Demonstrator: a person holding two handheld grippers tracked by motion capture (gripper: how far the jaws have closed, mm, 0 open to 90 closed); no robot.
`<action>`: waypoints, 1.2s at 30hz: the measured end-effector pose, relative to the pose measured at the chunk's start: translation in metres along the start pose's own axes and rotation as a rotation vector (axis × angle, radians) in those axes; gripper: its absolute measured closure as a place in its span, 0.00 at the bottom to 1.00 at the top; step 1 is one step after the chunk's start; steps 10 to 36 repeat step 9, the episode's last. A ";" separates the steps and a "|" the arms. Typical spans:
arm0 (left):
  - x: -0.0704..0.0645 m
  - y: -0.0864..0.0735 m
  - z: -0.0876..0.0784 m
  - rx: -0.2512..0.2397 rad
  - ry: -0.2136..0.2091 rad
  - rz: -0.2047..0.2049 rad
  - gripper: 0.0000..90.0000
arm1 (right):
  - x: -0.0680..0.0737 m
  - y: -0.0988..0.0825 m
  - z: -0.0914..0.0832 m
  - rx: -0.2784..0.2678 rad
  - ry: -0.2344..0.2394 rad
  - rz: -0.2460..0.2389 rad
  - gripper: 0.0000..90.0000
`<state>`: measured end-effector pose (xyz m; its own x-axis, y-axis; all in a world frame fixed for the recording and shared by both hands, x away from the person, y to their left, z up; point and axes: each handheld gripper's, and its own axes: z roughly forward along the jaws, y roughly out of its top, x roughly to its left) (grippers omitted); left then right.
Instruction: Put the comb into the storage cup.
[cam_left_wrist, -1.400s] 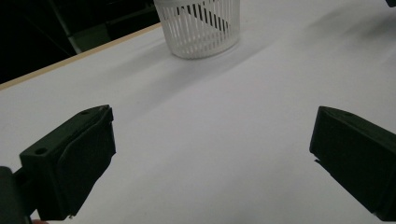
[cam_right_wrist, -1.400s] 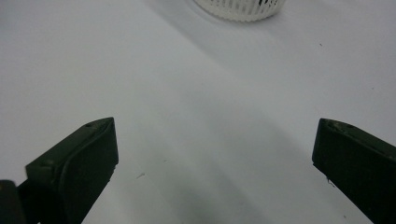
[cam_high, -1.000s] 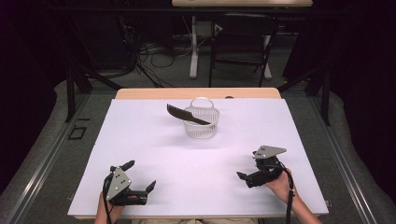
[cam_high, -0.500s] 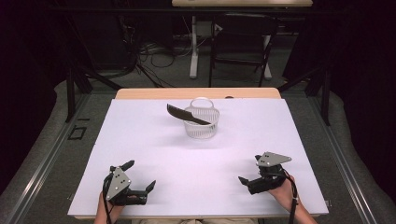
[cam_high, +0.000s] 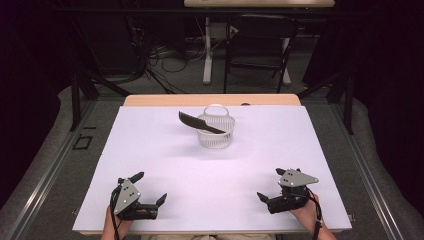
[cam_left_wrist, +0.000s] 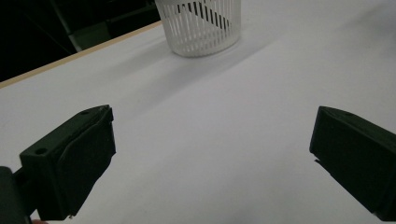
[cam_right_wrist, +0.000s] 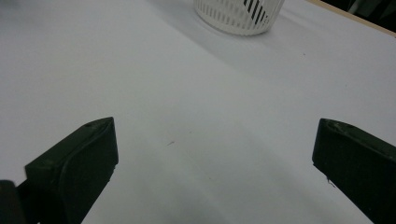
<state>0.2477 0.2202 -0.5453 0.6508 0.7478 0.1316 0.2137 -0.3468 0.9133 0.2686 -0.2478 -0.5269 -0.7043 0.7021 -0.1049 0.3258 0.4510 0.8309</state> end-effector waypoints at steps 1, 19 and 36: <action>0.000 0.000 0.000 0.000 -0.001 0.001 0.00 | 0.000 0.000 0.000 0.001 0.000 0.003 0.00; 0.000 0.000 0.001 0.002 -0.001 -0.002 0.00 | -0.003 -0.001 0.003 0.027 -0.013 0.001 0.00; 0.000 0.000 0.001 0.002 -0.001 -0.002 0.00 | -0.003 -0.001 0.003 0.027 -0.013 0.001 0.00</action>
